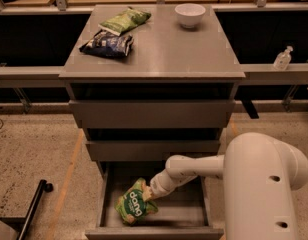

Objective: Pick green rice chip bag from bottom drawer and place on counter

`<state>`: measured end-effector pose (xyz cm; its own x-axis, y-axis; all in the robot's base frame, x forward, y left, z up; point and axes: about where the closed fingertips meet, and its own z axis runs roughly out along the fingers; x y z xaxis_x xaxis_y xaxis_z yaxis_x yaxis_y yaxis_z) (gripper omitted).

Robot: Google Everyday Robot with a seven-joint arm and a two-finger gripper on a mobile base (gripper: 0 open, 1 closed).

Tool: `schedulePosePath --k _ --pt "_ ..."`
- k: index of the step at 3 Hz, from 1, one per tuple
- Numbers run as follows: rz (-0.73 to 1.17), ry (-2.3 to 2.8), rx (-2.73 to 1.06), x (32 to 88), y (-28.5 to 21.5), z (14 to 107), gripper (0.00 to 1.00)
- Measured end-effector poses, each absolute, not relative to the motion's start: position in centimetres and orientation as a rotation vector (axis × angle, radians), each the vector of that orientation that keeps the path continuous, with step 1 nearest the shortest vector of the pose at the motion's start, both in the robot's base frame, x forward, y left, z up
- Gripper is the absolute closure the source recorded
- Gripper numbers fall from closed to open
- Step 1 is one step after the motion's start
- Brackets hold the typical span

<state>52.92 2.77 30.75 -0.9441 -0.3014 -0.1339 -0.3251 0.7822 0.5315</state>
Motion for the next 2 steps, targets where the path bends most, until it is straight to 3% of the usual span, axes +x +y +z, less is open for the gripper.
schedulePosePath --k 2 --pt "0.966 2.821 -0.589 50.9 1.2 39.7 1.00"
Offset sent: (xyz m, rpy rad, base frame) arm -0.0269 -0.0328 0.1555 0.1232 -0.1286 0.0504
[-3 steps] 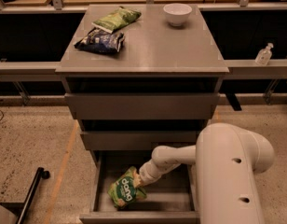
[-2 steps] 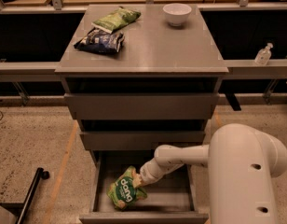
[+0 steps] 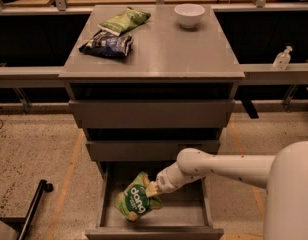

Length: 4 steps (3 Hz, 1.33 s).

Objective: Pick green rice chip bag from bottom drawer and place on counter

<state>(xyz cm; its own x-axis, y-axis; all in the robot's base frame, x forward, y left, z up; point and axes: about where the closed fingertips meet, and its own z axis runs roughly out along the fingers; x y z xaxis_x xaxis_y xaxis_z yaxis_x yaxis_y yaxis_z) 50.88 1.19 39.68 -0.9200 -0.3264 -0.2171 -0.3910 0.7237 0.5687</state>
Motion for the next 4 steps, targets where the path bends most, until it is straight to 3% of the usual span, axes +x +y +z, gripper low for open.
schedulePosePath --k 2,4 --pt "0.910 2.699 -0.673 53.2 0.1 49.2 1.00" --pt "0.644 2.615 -0.801 58.7 1.6 61.9 1.00"
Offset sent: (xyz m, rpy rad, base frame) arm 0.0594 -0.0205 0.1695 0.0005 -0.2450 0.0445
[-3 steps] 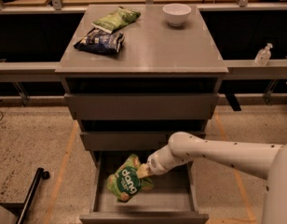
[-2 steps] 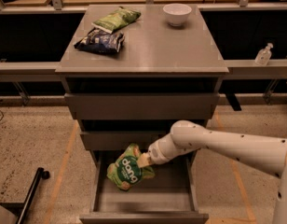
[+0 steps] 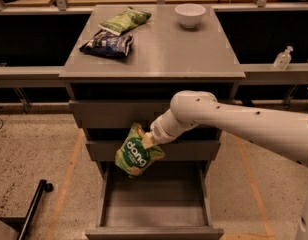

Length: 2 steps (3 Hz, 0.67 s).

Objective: Pick green rice chip bag from bottom drawer and place on counter

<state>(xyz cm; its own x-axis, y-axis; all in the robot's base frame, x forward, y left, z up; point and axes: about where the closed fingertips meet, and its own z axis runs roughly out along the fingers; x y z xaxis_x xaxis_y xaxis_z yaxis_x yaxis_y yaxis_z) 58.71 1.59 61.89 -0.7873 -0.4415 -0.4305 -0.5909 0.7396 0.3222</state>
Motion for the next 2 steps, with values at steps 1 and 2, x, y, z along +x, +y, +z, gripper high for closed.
schedulePosePath --k 1,2 --pt "0.668 2.612 -0.814 58.6 1.8 61.6 1.00" --pt "0.724 2.569 -0.869 58.4 2.9 62.4 1.00"
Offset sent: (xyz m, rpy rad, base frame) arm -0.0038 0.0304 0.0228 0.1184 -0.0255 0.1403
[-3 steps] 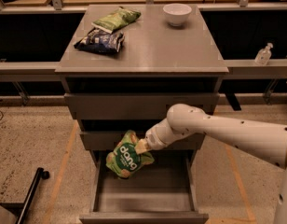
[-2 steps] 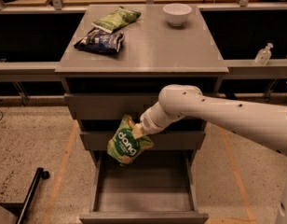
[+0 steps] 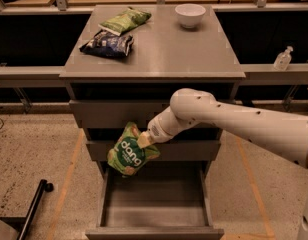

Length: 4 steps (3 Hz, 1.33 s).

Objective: Pick green rice chip bag from bottom drawer and place on counter

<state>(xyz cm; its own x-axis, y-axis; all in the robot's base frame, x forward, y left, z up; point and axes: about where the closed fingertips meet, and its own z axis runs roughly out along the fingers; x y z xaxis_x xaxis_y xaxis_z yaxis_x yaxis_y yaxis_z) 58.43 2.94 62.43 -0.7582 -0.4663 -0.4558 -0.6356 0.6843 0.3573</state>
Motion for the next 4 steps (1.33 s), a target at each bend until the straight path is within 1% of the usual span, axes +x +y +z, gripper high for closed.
schedulePosePath --k 2,3,4 --pt "0.910 2.365 -1.028 56.4 6.6 68.1 1.00" --pt "0.901 2.259 -1.054 55.8 7.7 73.0 1.00" --pt "0.808 2.189 -1.081 56.4 8.3 78.7 1.00"
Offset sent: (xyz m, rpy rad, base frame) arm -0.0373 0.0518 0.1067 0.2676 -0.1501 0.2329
